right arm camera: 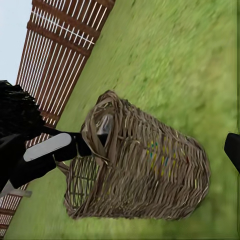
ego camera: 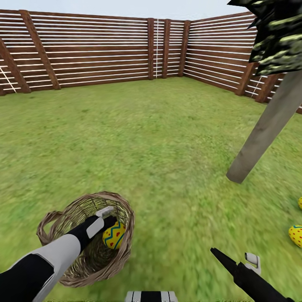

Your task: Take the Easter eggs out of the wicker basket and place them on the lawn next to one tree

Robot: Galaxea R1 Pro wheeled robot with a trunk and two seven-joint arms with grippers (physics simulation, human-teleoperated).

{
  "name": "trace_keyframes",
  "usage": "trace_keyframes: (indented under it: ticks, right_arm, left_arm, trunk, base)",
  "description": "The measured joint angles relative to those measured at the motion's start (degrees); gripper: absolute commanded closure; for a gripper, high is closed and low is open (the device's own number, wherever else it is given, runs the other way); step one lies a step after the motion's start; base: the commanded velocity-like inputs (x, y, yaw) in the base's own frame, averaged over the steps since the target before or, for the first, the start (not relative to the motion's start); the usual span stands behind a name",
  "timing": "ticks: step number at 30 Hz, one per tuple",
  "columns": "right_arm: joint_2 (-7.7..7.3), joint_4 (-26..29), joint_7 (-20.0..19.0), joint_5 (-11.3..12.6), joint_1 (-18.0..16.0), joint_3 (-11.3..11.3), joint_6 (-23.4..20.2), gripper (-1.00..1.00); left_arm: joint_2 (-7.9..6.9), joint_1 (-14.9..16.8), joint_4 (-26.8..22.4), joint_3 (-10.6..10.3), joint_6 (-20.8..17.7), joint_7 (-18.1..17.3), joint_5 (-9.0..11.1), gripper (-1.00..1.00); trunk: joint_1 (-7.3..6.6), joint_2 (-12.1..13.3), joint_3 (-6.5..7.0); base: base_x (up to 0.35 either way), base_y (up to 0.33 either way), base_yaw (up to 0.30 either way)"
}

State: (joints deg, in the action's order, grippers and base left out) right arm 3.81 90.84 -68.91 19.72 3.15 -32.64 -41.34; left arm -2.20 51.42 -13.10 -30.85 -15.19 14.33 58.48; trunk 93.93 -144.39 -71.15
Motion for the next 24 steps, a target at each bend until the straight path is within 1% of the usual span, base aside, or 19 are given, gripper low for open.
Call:
trace_keyframes:
  ticks: [2, 10, 13, 17, 24]
  right_arm:
    - [-0.2, 0.0, 0.01, 0.0, 0.05, 0.0, 0.0, -1.0]
    - [-0.45, 0.0, 0.21, -0.1, 0.05, -0.01, 0.0, -1.0]
    - [-0.47, 0.0, 0.38, -0.16, 0.07, -0.01, -0.01, -1.0]
    - [-0.43, 0.0, 0.52, -0.19, 0.04, 0.05, 0.0, -1.0]
    - [-0.48, 0.0, 0.69, -0.3, 0.02, 0.08, 0.0, -1.0]
  left_arm:
    - [-0.01, 0.0, 0.01, 0.0, 0.14, -0.43, 0.01, -1.0]
    - [0.04, 0.0, 0.02, 0.01, 0.31, -0.84, 0.05, -1.0]
    - [0.01, 0.0, 0.02, 0.01, 0.66, -0.87, 0.07, -1.0]
    - [0.05, 0.0, 0.07, 0.01, 2.48, -0.88, 0.08, -1.0]
    - [-0.01, 0.0, 0.08, 0.01, 3.41, -0.87, 0.13, -1.0]
  trunk:
    - [0.05, -0.03, -0.44]
    - [0.05, -0.03, -0.45]
    - [0.13, -0.07, -1.11]
    - [0.23, -0.12, -2.0]
    - [0.23, -0.12, -2.0]
  base:
    - [0.0, 0.0, 0.0]
    - [0.0, 0.0, 0.0]
    - [0.0, 0.0, 0.0]
    - [0.0, 0.0, 0.0]
    - [0.0, 0.0, 0.0]
